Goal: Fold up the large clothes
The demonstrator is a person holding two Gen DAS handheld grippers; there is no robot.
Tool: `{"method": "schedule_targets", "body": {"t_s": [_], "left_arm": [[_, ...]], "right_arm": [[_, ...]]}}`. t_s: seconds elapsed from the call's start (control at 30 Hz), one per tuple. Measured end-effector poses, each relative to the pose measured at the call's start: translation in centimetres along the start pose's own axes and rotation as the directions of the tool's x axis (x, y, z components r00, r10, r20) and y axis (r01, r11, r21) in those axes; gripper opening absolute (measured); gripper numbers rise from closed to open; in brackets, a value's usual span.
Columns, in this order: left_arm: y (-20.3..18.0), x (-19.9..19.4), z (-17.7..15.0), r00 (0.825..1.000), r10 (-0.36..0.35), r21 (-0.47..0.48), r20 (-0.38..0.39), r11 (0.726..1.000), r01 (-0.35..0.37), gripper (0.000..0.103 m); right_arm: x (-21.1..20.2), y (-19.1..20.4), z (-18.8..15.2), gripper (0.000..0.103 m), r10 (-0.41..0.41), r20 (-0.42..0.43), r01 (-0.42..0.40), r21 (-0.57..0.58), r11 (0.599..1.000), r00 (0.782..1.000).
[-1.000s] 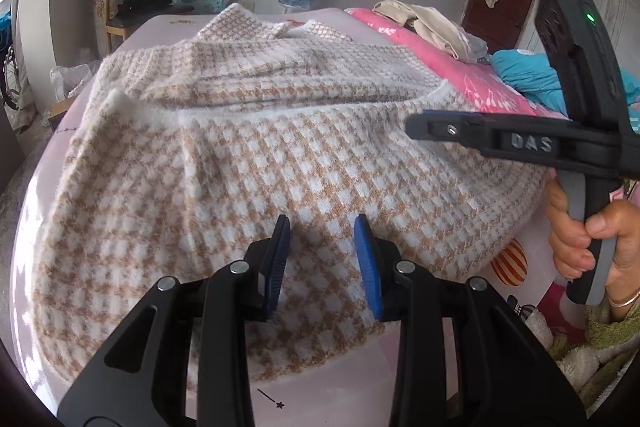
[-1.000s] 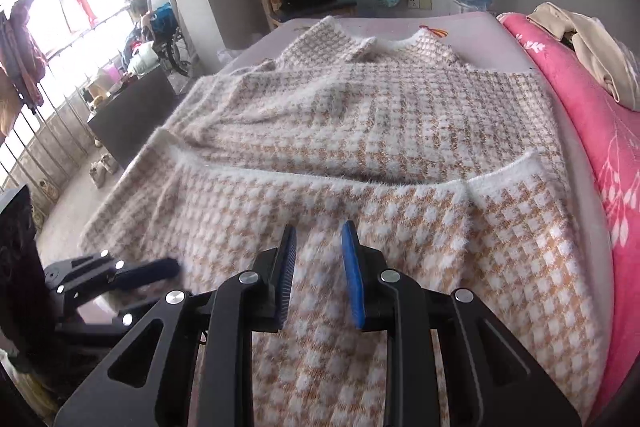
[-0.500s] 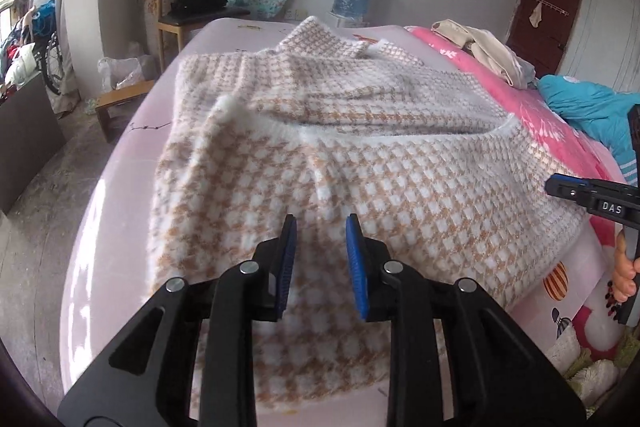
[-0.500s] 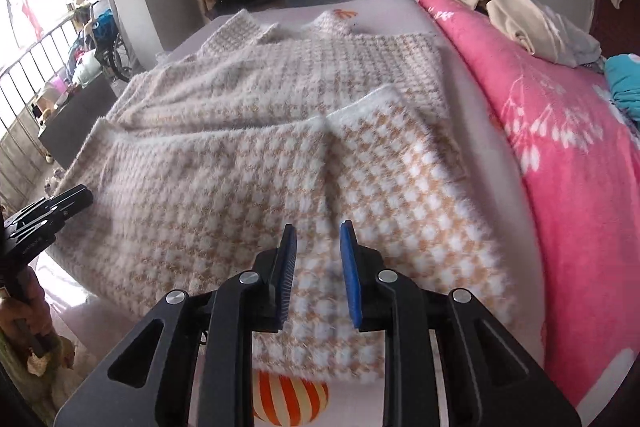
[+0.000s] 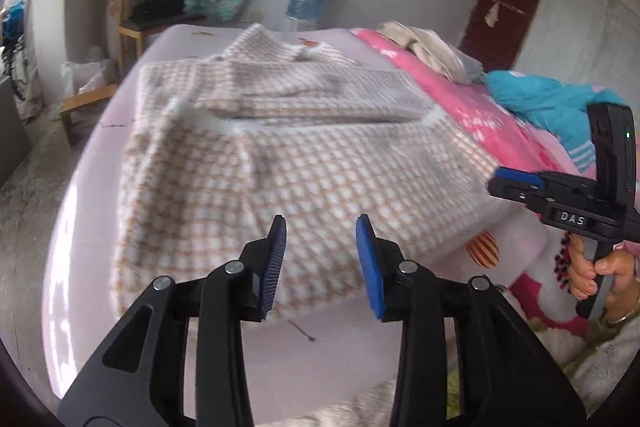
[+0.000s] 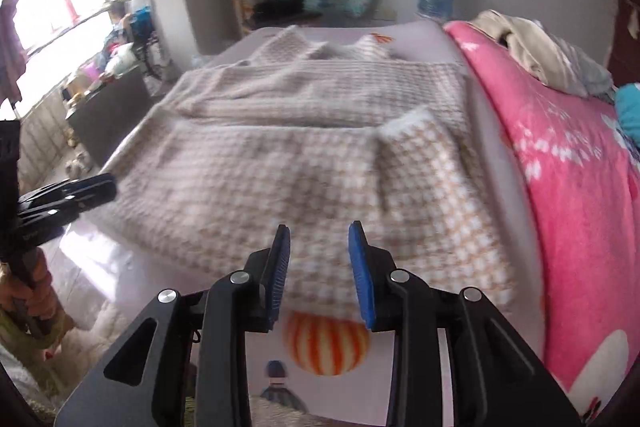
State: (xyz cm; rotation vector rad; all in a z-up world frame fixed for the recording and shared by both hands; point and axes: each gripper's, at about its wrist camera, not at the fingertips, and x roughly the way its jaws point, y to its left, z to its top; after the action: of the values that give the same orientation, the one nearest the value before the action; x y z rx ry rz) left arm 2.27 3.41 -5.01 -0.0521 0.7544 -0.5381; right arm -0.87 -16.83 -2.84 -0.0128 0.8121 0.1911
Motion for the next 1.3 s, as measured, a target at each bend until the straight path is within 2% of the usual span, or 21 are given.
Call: {"method": "schedule_targets", "body": {"t_s": [0.03, 0.13, 0.23, 0.33, 0.37, 0.43, 0.47, 0.5, 0.57, 0.6, 0.67, 0.7, 0.73, 0.8, 0.83, 0.87, 0.97, 1.03, 1.13, 1.3], "left_arm": [[-1.0, 1.0, -0.5, 1.000, -0.003, 0.023, -0.030, 1.000, 0.003, 0.038], [-2.5, 4.6, -2.1, 0.990, 0.076, 0.061, -0.121, 0.996, -0.069, 0.046], [-2.8, 3.9, -1.8, 0.989, 0.090, 0.068, -0.114, 0.994, -0.083, 0.046], [-1.9, 1.8, -1.2, 0.995, 0.091, 0.031, -0.051, 0.996, -0.090, 0.047], [-1.1, 1.7, -1.2, 0.993, 0.112, 0.010, -0.047, 0.994, -0.112, 0.049], [1.4, 2.9, -1.6, 0.983, 0.152, -0.068, -0.099, 0.985, -0.159, 0.052], [2.6, 3.4, -1.9, 0.984, 0.131, -0.114, -0.118, 0.983, -0.144, 0.052], [3.2, 3.0, -1.7, 0.990, 0.101, -0.149, -0.099, 0.982, -0.115, 0.052], [3.4, 1.9, -0.9, 0.993, 0.091, -0.173, -0.079, 0.979, -0.104, 0.052], [3.4, 1.2, -0.5, 0.993, 0.109, -0.165, -0.053, 0.979, -0.116, 0.055], [4.0, 0.1, -0.1, 0.988, 0.154, -0.153, -0.006, 0.976, -0.153, 0.067], [4.7, 0.2, 0.0, 0.983, 0.185, -0.164, -0.007, 0.969, -0.184, 0.074], [5.8, 0.7, -0.1, 0.977, 0.212, -0.188, -0.035, 0.958, -0.215, 0.075], [7.8, 2.2, -0.7, 0.979, 0.184, -0.246, -0.090, 0.948, -0.201, 0.075], [7.9, 2.3, -0.7, 0.981, 0.177, -0.250, -0.078, 0.949, -0.191, 0.077], [7.4, 2.1, -0.3, 0.980, 0.184, -0.235, -0.074, 0.952, -0.196, 0.079], [6.1, 1.3, 0.9, 0.979, 0.193, -0.205, -0.062, 0.958, -0.202, 0.080], [5.6, 0.5, 1.9, 0.984, 0.177, -0.189, -0.028, 0.966, -0.179, 0.081], [4.6, 0.6, 3.8, 0.982, 0.191, -0.135, -0.004, 0.973, -0.189, 0.084], [4.4, 3.4, 6.1, 0.977, 0.210, -0.137, -0.045, 0.967, -0.214, 0.085]], "right_arm": [[0.6, 1.3, -0.2, 0.033, 0.017, -0.008, -0.017, -0.039, 0.999, 1.000], [4.5, 3.2, -1.4, 0.038, 0.020, -0.096, -0.028, -0.085, 0.996, 0.995], [4.2, 4.0, -1.6, 0.039, -0.013, -0.102, 0.003, -0.096, 0.995, 0.995], [2.0, 3.5, -1.1, 0.041, -0.008, -0.056, 0.004, -0.077, 0.997, 0.998], [1.8, 3.0, -1.3, 0.043, -0.025, -0.050, 0.021, -0.069, 0.997, 0.998], [3.1, 1.4, -2.0, 0.056, -0.065, -0.089, 0.063, -0.024, 0.998, 0.994], [4.0, 0.5, -2.5, 0.056, -0.037, -0.115, 0.040, 0.025, 0.999, 0.993], [4.3, -0.5, -2.6, 0.056, 0.004, -0.106, 0.004, 0.073, 0.997, 0.994], [3.7, -0.8, -1.9, 0.056, 0.019, -0.121, -0.008, 0.087, 0.996, 0.992], [2.9, -1.0, -1.6, 0.056, -0.002, -0.104, 0.011, 0.087, 0.996, 0.995], [1.1, -2.0, -1.2, 0.057, -0.034, -0.039, 0.038, 0.103, 0.994, 0.999], [0.7, -2.9, -1.1, 0.059, -0.064, -0.024, 0.066, 0.127, 0.990, 0.998], [0.9, -3.8, -1.3, 0.064, -0.098, -0.032, 0.102, 0.156, 0.983, 0.995], [3.1, -6.4, -2.4, 0.065, -0.139, -0.120, 0.164, 0.231, 0.959, 0.983], [3.9, -7.2, -2.9, 0.065, -0.104, -0.124, 0.133, 0.266, 0.955, 0.987], [3.6, -7.2, -2.8, 0.066, -0.102, -0.102, 0.126, 0.269, 0.955, 0.990], [3.0, -6.2, -1.7, 0.066, -0.133, -0.117, 0.155, 0.214, 0.964, 0.984], [2.2, -6.0, -0.8, 0.067, -0.120, -0.080, 0.135, 0.218, 0.967, 0.990], [1.7, -6.0, 1.4, 0.072, -0.073, -0.017, 0.075, 0.231, 0.970, 0.997], [3.4, -5.7, 4.5, 0.072, 0.013, 0.021, -0.018, 0.248, 0.968, 1.000]]}}
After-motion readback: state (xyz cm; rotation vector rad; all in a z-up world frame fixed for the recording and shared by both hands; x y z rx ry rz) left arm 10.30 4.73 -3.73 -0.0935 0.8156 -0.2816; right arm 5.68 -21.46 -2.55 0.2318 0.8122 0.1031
